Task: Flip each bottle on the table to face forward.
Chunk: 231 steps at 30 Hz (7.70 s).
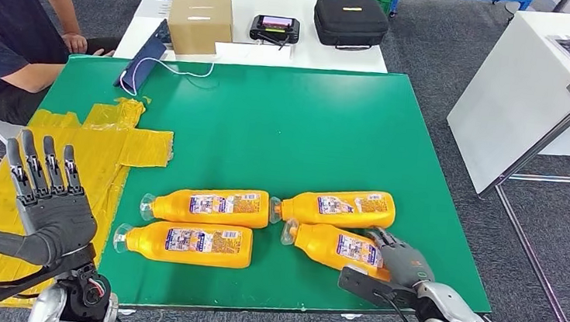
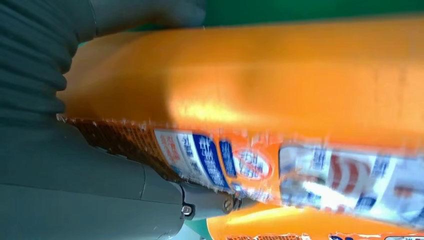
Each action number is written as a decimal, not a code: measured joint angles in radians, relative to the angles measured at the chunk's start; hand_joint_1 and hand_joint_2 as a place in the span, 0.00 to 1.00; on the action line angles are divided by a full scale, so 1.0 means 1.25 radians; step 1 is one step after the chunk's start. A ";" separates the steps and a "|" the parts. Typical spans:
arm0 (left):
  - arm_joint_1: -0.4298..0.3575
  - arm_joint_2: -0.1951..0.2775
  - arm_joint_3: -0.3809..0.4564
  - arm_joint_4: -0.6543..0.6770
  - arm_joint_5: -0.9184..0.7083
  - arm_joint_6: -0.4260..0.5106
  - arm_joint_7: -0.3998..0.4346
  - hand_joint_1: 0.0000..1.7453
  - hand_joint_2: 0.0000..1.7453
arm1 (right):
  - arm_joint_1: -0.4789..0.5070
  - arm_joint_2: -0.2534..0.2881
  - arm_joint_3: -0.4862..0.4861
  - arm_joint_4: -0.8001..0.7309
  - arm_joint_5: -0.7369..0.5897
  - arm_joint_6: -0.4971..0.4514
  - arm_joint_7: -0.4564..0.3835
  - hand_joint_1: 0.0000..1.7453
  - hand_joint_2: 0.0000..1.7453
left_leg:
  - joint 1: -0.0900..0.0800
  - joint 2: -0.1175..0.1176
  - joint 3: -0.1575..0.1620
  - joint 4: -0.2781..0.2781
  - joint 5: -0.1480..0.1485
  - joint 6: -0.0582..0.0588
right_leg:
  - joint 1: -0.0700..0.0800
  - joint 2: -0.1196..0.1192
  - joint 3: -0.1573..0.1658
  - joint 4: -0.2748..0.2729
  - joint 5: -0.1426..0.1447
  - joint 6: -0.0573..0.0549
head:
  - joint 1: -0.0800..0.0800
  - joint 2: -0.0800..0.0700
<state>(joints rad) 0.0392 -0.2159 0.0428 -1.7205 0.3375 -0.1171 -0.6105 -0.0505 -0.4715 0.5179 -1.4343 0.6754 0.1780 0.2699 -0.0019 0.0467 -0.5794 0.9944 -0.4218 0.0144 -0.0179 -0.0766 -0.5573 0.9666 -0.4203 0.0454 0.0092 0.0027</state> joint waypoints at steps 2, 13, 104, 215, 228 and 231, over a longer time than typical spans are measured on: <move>0.001 0.000 0.000 0.000 0.000 0.000 0.000 0.00 0.00 | 0.000 0.004 0.000 0.000 0.000 -0.006 0.000 1.00 1.00 | 0.000 0.000 0.000 0.000 0.000 0.000 | 0.000 0.000 0.001 0.000 0.000 0.000 | 0.000 0.000; 0.003 0.000 0.000 0.000 0.000 0.000 0.000 0.00 0.00 | 0.002 0.018 -0.001 0.000 -0.004 -0.016 0.000 1.00 1.00 | 0.000 0.000 -0.001 0.000 0.000 0.000 | 0.000 0.000 0.006 0.000 0.000 0.000 | 0.000 0.000; -0.067 0.136 -0.234 0.171 0.019 -0.093 0.256 0.91 1.00 | -0.414 0.407 0.366 0.169 -0.441 0.034 -0.159 1.00 1.00 | 0.000 0.000 -0.014 0.000 0.005 -0.001 | 0.001 0.000 -0.006 0.002 0.002 0.001 | 0.000 0.000; -0.405 0.249 -0.111 0.567 -0.428 0.102 0.124 0.00 0.00 | -0.453 0.575 0.379 0.680 -0.022 0.029 -0.078 1.00 1.00 | 0.003 0.004 -0.007 0.000 0.010 -0.005 | 0.003 0.004 -0.004 0.005 0.006 -0.004 | 0.000 0.000; -0.290 0.211 -0.001 0.345 -0.184 0.128 0.076 0.00 0.00 | -0.458 0.610 0.375 0.706 -0.092 0.002 -0.049 1.00 1.00 | 0.003 0.009 -0.006 -0.001 0.009 -0.006 | 0.004 0.009 -0.003 0.005 0.006 -0.004 | 0.001 0.000; -0.233 0.208 0.080 0.285 -0.159 0.130 0.043 0.00 0.00 | -0.449 0.631 0.362 0.712 -0.164 -0.039 -0.047 1.00 1.00 | 0.004 0.012 -0.006 -0.001 0.009 -0.007 | 0.005 0.012 -0.005 0.005 0.006 -0.005 | 0.000 0.000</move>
<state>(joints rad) -0.2527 0.0441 0.1430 -1.3636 0.1387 0.0458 -0.5573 -0.6116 0.3167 0.9700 -0.5440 0.4699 0.1288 0.2108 0.0035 0.0612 -0.5875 0.9937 -0.4111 0.0051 -0.0114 -0.0621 -0.5636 0.9726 -0.4130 0.0389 0.0095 0.0027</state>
